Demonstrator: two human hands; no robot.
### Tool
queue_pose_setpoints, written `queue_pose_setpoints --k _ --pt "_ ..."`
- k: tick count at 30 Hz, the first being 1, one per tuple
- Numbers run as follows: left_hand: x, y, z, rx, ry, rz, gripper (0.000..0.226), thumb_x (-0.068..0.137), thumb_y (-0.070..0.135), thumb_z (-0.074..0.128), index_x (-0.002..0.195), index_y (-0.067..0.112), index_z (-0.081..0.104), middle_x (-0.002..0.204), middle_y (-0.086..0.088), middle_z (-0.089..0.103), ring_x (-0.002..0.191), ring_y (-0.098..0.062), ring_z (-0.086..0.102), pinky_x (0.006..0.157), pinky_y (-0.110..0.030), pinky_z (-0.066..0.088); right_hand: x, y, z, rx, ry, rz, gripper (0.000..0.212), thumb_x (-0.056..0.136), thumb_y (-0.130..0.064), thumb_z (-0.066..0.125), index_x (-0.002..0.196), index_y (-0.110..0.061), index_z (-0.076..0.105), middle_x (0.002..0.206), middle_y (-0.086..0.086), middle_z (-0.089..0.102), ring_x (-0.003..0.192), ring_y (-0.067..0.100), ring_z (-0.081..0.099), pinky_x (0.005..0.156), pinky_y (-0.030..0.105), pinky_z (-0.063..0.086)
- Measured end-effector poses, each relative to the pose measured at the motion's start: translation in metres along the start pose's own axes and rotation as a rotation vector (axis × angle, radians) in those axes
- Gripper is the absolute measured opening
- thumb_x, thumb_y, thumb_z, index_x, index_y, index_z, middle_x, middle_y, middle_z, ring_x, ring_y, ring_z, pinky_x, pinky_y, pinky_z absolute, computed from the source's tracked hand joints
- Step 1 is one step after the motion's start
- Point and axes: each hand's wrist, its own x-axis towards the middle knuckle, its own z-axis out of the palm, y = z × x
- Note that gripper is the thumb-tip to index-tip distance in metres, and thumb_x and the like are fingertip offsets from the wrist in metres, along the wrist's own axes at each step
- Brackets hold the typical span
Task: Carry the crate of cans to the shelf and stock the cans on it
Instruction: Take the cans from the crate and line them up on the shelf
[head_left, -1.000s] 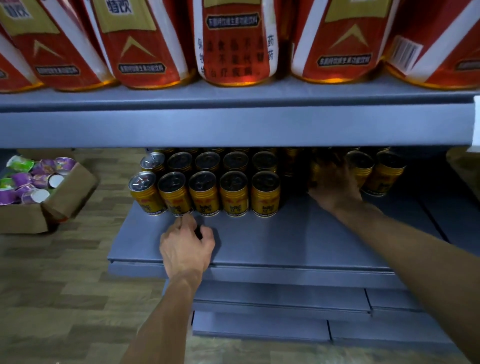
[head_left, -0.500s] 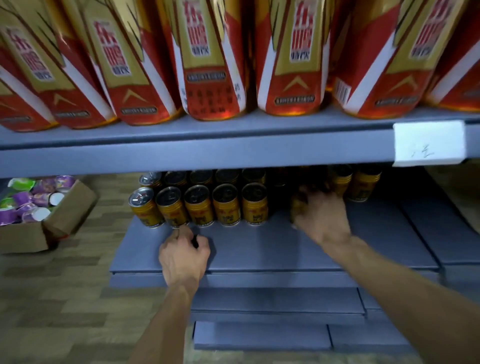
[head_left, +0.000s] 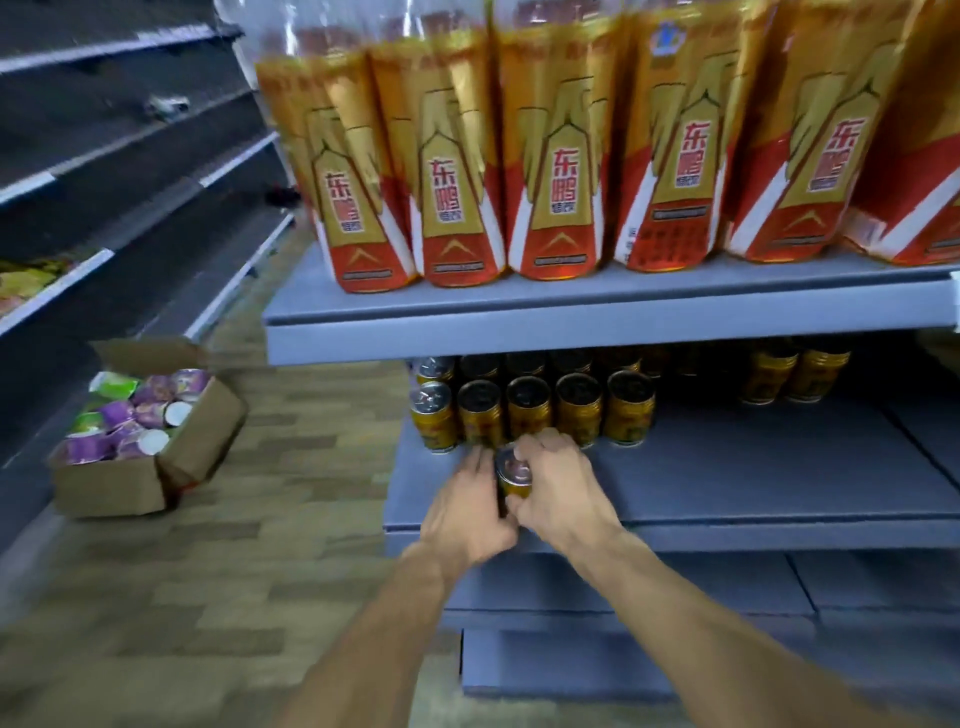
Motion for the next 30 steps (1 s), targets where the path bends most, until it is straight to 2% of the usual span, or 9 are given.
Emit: queue_pose_setpoints --k 4,8,11,14,17,19,23,26,30 --pt "-0.015 -0.048 -0.029 -0.15 0.003 -0.156 0.063 0.066 0.038 0.067 0.123 0.02 0.046 0.108 -0.005 0.068 0.096 -0.032 0.065 0.073 -0.038 0.052 0.02 -0.055 0.029 0.07 -0.039 -0.018 0.046 0.072 -0.023 0.078 0.113 -0.014 0.059 0.122 0.008 0.053 0.111 0.03 0.054 0.089 0.035 0.045" --pt "-0.005 -0.073 -0.047 -0.294 0.149 -0.205 0.047 0.069 0.015 0.074 0.113 0.02 0.056 0.094 0.003 0.069 0.088 -0.023 0.067 0.065 -0.023 0.043 0.036 -0.08 0.045 0.305 -0.041 0.061 0.057 0.067 -0.022 0.084 0.119 -0.02 0.062 0.125 0.006 0.057 0.11 0.028 0.06 0.093 0.026 0.046" --pt "0.001 -0.076 -0.053 -0.389 0.175 -0.248 0.051 0.065 0.009 0.082 0.11 0.018 0.06 0.093 0.005 0.064 0.083 -0.012 0.059 0.063 -0.009 0.036 0.037 -0.075 0.048 0.415 -0.025 0.074 0.066 0.062 -0.025 0.084 0.123 -0.03 0.059 0.121 0.006 0.067 0.105 0.029 0.066 0.094 0.041 0.054" --pt "0.002 -0.076 -0.049 -0.375 0.174 -0.308 0.048 0.063 0.012 0.08 0.104 0.017 0.057 0.092 0.0 0.065 0.084 -0.02 0.063 0.066 -0.021 0.041 0.034 -0.074 0.049 0.402 -0.016 0.095 0.06 0.073 -0.01 0.07 0.13 -0.026 0.056 0.116 0.01 0.068 0.104 0.033 0.064 0.093 0.041 0.053" --pt "-0.003 -0.076 -0.046 -0.397 0.218 -0.385 0.044 0.065 0.017 0.078 0.098 0.02 0.05 0.087 0.001 0.061 0.078 -0.02 0.059 0.067 -0.026 0.045 0.035 -0.073 0.055 0.568 -0.012 0.142 0.071 0.073 -0.001 0.062 0.137 -0.031 0.051 0.121 0.01 0.066 0.108 0.025 0.065 0.096 0.043 0.054" --pt "-0.004 -0.078 -0.043 -0.398 0.229 -0.395 0.044 0.066 0.017 0.076 0.099 0.022 0.048 0.089 0.001 0.062 0.082 -0.021 0.061 0.07 -0.028 0.048 0.037 -0.069 0.057 0.657 -0.01 0.174 0.075 0.076 0.011 0.057 0.142 -0.024 0.051 0.125 0.013 0.065 0.111 0.021 0.065 0.1 0.04 0.053" --pt "-0.006 -0.083 -0.041 -0.375 0.191 -0.406 0.048 0.068 0.016 0.077 0.109 0.017 0.052 0.099 -0.003 0.065 0.092 -0.022 0.062 0.076 -0.027 0.048 0.026 -0.054 0.062 0.561 0.031 0.191 0.061 0.076 0.012 0.054 0.13 -0.013 0.062 0.116 0.012 0.067 0.104 0.021 0.065 0.097 0.041 0.054" --pt "-0.011 -0.084 -0.04 -0.396 0.188 -0.401 0.052 0.068 0.007 0.072 0.115 0.017 0.051 0.102 0.002 0.061 0.096 -0.018 0.059 0.077 -0.025 0.042 0.014 -0.034 0.054 0.437 0.181 0.256 0.048 0.074 0.01 0.055 0.114 -0.012 0.069 0.101 0.009 0.07 0.094 0.026 0.067 0.087 0.043 0.057" --pt "-0.022 -0.082 -0.025 -0.412 0.367 -0.43 0.078 0.062 0.002 0.059 0.137 0.015 0.042 0.125 -0.005 0.054 0.117 -0.024 0.054 0.098 -0.035 0.045 0.008 0.0 0.022 0.326 0.336 0.304 0.036 0.07 0.009 0.054 0.095 -0.011 0.071 0.091 0.01 0.071 0.086 0.033 0.066 0.077 0.042 0.056"
